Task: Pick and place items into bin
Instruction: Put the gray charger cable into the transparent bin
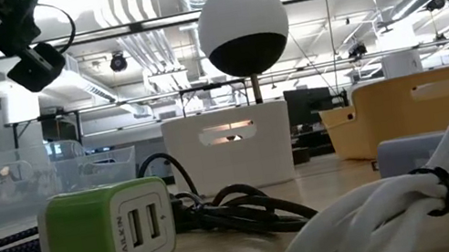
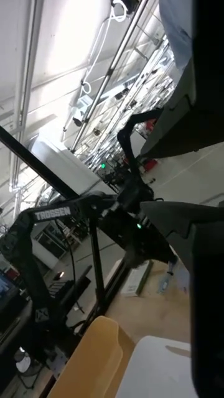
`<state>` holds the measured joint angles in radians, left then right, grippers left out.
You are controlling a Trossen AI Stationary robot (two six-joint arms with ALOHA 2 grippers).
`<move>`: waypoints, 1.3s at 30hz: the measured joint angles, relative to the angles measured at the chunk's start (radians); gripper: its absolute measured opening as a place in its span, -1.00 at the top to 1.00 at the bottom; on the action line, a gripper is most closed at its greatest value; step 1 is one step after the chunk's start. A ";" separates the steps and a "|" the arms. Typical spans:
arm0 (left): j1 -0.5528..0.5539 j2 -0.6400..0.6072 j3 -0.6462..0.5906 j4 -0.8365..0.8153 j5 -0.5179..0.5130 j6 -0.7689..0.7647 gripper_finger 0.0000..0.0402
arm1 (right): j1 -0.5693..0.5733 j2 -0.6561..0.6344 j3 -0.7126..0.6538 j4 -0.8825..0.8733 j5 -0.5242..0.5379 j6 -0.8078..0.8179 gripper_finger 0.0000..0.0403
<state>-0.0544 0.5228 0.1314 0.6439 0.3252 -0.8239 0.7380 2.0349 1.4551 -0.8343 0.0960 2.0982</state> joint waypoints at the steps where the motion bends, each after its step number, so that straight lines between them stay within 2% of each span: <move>1: 0.000 0.000 0.000 0.000 -0.001 -0.003 0.47 | 0.000 -0.032 0.011 0.002 0.080 -0.009 0.94; 5: 0.000 -0.002 -0.001 -0.001 -0.001 -0.008 0.47 | -0.013 -0.177 0.028 -0.003 0.426 -0.016 0.94; 6: 0.000 -0.002 0.002 -0.006 -0.002 -0.008 0.47 | -0.026 -0.200 0.026 -0.003 0.473 -0.050 0.94; 9: 0.000 -0.004 0.007 -0.002 -0.001 -0.047 0.47 | -0.102 -0.244 0.024 0.070 0.506 -0.255 0.95; 13: 0.000 0.024 0.006 -0.047 0.089 -0.160 0.46 | -0.243 -0.255 0.024 0.322 0.489 -0.612 0.95; 17: -0.001 0.061 0.006 -0.031 0.086 -0.191 0.38 | -0.349 -0.243 0.024 0.539 0.386 -0.844 0.95; 23: 0.000 0.082 0.018 0.036 0.021 -0.182 0.11 | -0.423 -0.228 0.023 0.582 0.355 -0.929 0.94; 29: 0.000 0.131 0.013 0.030 -0.033 -0.131 -0.16 | -0.489 -0.167 0.030 0.758 0.320 -1.007 0.94; 35: 0.001 0.223 0.019 0.082 -0.088 -0.129 -0.19 | -0.513 -0.076 0.127 0.770 0.244 -1.050 0.94; 39: 0.003 0.293 0.019 0.168 -0.122 -0.129 -0.19 | -0.514 -0.026 0.190 0.758 0.240 -1.070 0.94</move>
<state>-0.0517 0.8156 0.1501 0.8116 0.2030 -0.9530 0.2239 2.0089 1.6449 -0.0761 0.3356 1.0283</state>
